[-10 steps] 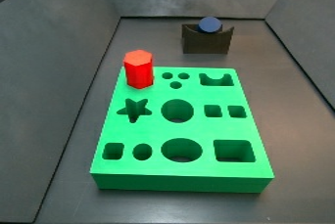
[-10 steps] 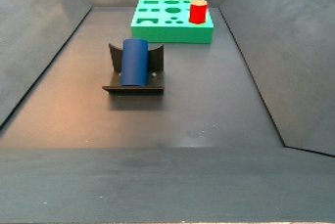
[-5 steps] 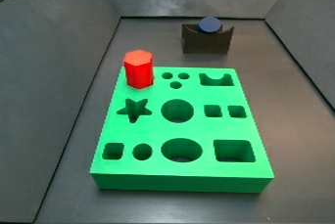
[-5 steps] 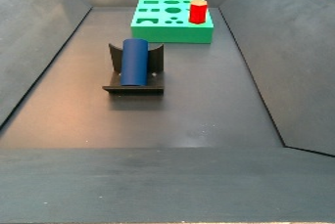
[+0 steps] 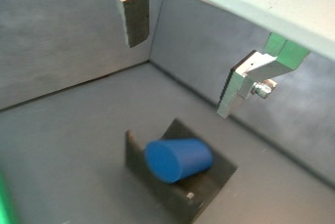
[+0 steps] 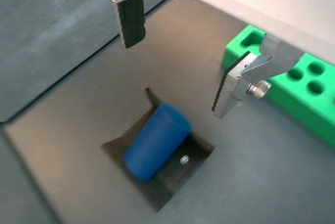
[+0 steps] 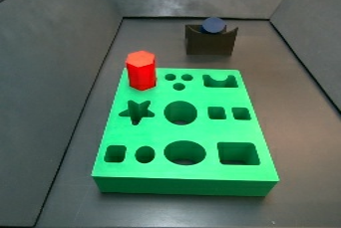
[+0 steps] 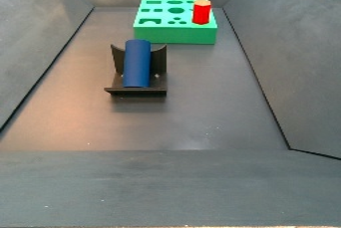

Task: Pick up the oval object. Move up. Place the oval object on the fixture. Regrasp the oval object. Move to above the board. Insert the oval object.
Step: Regrasp the oval object.

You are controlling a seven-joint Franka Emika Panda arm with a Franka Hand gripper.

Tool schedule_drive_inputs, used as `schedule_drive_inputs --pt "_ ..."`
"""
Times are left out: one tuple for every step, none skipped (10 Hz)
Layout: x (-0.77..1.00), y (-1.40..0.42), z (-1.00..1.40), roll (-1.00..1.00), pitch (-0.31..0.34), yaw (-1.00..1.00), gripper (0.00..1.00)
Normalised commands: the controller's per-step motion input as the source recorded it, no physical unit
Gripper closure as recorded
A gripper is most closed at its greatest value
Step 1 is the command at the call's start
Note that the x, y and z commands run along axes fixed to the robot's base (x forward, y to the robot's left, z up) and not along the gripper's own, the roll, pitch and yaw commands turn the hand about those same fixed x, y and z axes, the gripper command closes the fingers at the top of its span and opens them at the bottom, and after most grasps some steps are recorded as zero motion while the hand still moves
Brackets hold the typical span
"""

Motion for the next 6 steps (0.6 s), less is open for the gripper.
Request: schedule_drive_inputs --pt "0.03 -0.02 -0.01 1.0 0.042 0.03 0.0" --pt "0.04 -0.02 -0.01 1.0 0.053 0.04 0.0" --pt "0.05 -0.03 -0.01 1.0 0.065 0.04 0.0" --pt "0.07 -0.03 -0.01 1.0 0.083 0.05 0.0" --pt "0.09 -0.03 -0.01 1.0 0.112 0.06 0.0" --pt "0.1 -0.04 -0.01 1.0 0.141 0.08 0.0"
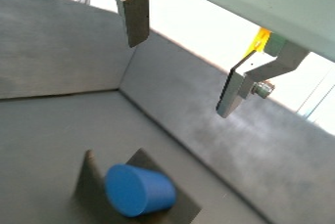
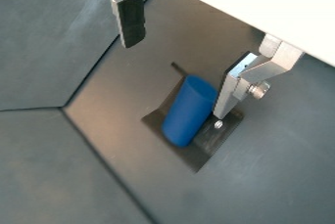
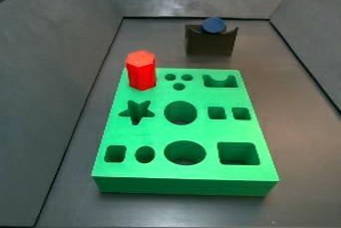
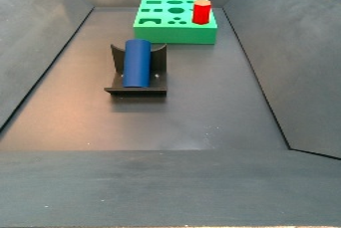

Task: Pick up the oval object. Move up. Place the oval object on the fixture. Regrasp the oval object. Move to above the board. Insert the oval object.
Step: Regrasp the oval object.

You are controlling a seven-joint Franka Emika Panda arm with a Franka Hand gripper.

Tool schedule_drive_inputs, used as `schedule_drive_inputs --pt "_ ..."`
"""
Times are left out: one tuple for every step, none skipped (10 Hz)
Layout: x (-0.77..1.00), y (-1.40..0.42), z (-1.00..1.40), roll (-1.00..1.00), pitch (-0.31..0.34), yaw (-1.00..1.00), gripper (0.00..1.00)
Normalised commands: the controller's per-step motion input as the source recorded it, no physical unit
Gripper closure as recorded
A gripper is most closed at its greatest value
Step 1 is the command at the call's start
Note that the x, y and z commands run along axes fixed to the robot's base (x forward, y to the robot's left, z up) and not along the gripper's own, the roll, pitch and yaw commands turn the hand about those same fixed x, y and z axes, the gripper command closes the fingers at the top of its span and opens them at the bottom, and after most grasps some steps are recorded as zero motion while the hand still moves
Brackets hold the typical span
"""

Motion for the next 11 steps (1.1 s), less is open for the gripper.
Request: schedule_drive_inputs --pt "0.11 -0.04 -0.01 1.0 0.17 0.1 0.0" --pt "0.11 -0.04 -0.02 0.95 0.201 0.14 0.0" --pt "0.11 -0.04 -0.02 0.76 0.186 0.16 0.0" --pt "0.11 -0.05 -0.02 0.57 0.163 0.18 0.0" --pt "0.11 -0.05 -0.02 0.39 0.141 0.2 0.0" --pt "0.1 -0.03 -0.01 0.26 0.111 0.21 0.0" --pt "0.09 -0.03 -0.01 0.18 0.06 0.21 0.0" --pt "0.08 -0.04 -0.01 0.16 0.032 0.21 0.0" --pt "0.04 0.07 -1.0 0.2 0.053 0.24 0.0" --pt "0.04 0.07 -1.0 0.2 0.049 0.23 0.0" --pt "0.06 0.06 -1.0 0.18 -0.01 0.19 0.0"
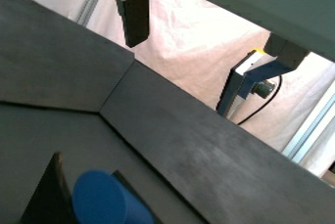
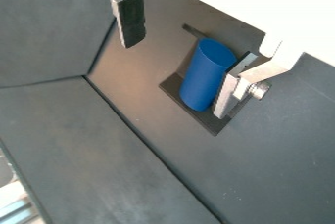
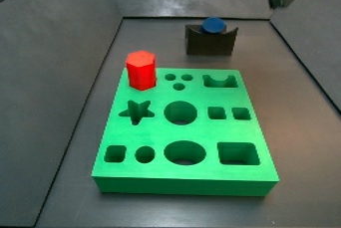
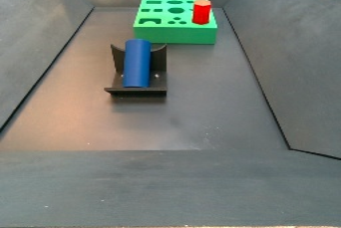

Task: Pick up the oval object. Move up. Place the oval object on the fixture. Regrasp the oval object. Move to above the board. Insert the oval object.
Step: Regrasp the oval object.

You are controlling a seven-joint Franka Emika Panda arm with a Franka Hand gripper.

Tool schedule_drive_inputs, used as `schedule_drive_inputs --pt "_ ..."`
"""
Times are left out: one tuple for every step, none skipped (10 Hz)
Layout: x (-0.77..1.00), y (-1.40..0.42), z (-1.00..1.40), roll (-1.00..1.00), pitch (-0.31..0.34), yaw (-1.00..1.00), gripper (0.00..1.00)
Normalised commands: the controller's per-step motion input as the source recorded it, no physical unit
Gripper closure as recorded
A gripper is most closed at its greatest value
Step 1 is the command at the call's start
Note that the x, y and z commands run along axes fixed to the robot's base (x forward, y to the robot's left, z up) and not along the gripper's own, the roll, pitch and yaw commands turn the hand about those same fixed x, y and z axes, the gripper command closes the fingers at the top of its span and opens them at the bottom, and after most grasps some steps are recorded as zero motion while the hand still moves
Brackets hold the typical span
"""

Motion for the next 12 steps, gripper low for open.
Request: schedule_drive_inputs --pt "0.07 0.06 -1.0 0.16 -0.027 0.17 0.0" --pt "0.08 0.05 -1.0 0.13 -0.058 0.14 0.0" --pt "0.09 0.05 -1.0 0.11 -0.07 0.12 0.0" --pt "0.1 0.04 -1.0 0.09 -0.088 0.08 0.0" --pt "0.1 0.04 -1.0 0.08 -0.102 0.05 0.0" --pt "0.11 0.03 -1.0 0.07 -0.099 0.02 0.0" --pt "0.12 0.03 -1.0 0.07 -0.092 0.0 0.0" --pt "0.12 0.02 -0.93 0.07 -0.069 -0.02 0.0" --pt "0.11 0.01 -0.78 0.07 -0.044 -0.03 0.0" --pt "0.1 0.0 -0.58 0.07 -0.011 -0.03 0.0" --pt "0.09 0.0 -0.44 0.07 0.002 -0.03 0.0" --pt "0.08 0.0 -0.26 0.07 0.016 -0.01 0.0"
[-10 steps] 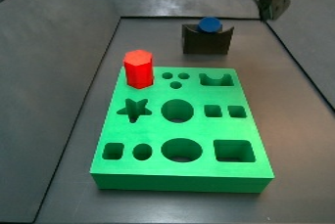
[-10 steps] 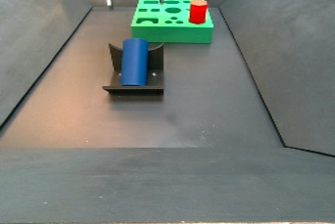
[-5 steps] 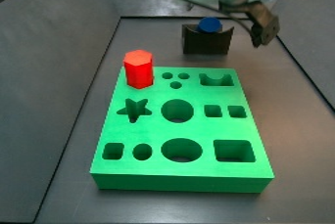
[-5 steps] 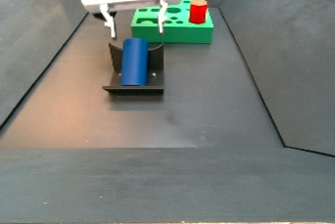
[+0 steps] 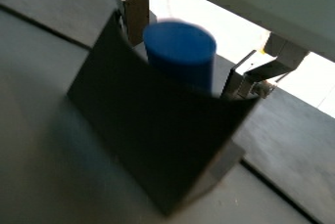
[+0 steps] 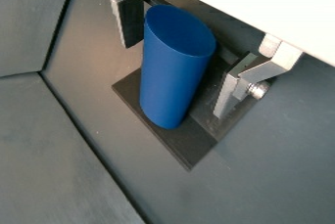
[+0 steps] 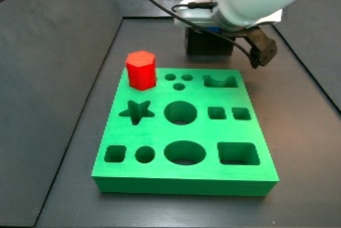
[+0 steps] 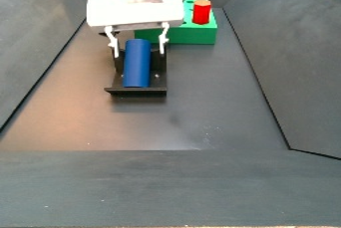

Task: Pick up the oval object. Move up. Place the oval object on the fixture. Regrasp the oval object. Move to above the board. Insert the oval object.
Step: Regrasp the oval object, then move to above the board.

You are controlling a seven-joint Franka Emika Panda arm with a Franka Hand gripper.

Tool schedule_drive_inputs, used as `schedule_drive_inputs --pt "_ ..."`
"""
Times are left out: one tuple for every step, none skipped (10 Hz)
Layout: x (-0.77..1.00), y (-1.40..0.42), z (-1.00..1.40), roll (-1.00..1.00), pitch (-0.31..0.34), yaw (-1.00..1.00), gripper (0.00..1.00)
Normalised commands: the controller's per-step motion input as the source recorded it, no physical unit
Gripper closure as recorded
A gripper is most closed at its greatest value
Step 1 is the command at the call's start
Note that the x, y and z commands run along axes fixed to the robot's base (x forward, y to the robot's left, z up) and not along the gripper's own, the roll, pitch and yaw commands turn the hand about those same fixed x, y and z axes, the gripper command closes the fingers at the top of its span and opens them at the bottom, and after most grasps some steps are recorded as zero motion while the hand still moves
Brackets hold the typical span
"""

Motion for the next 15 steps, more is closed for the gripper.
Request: schedule_drive_inputs --pt "0.05 -0.01 -0.2 0.06 0.034 0.0 0.0" --pt "0.01 -0.02 -0.17 0.06 0.03 0.0 0.0" --pt "0.01 -0.02 -0.17 0.06 0.03 0.0 0.0" --pt "0.01 -0.02 -0.17 0.06 0.03 0.0 0.0" --pt "0.01 -0.02 -0.17 0.06 0.03 0.0 0.0" --pt "0.0 0.0 0.0 0.0 0.0 0.0 1.0" --pt "0.01 -0.05 1.0 0.07 0.006 -0.28 1.0" --pt "0.01 -0.06 1.0 0.06 0.014 -0.27 1.0" --pt "0.0 -0.05 1.0 0.05 0.032 -0.25 1.0" --pt "-0.01 -0.05 1.0 0.03 0.083 -0.18 1.0" --pt "-0.01 -0.05 1.0 0.01 0.111 -0.16 1.0" --pt "-0.01 -0.05 1.0 -0.01 0.171 -0.1 1.0" --pt "-0.01 -0.05 1.0 -0.02 0.204 -0.06 1.0" --pt "-0.01 -0.04 1.0 -0.03 0.217 0.0 1.0" --pt "-0.01 -0.04 1.0 -0.04 0.213 0.03 1.0"
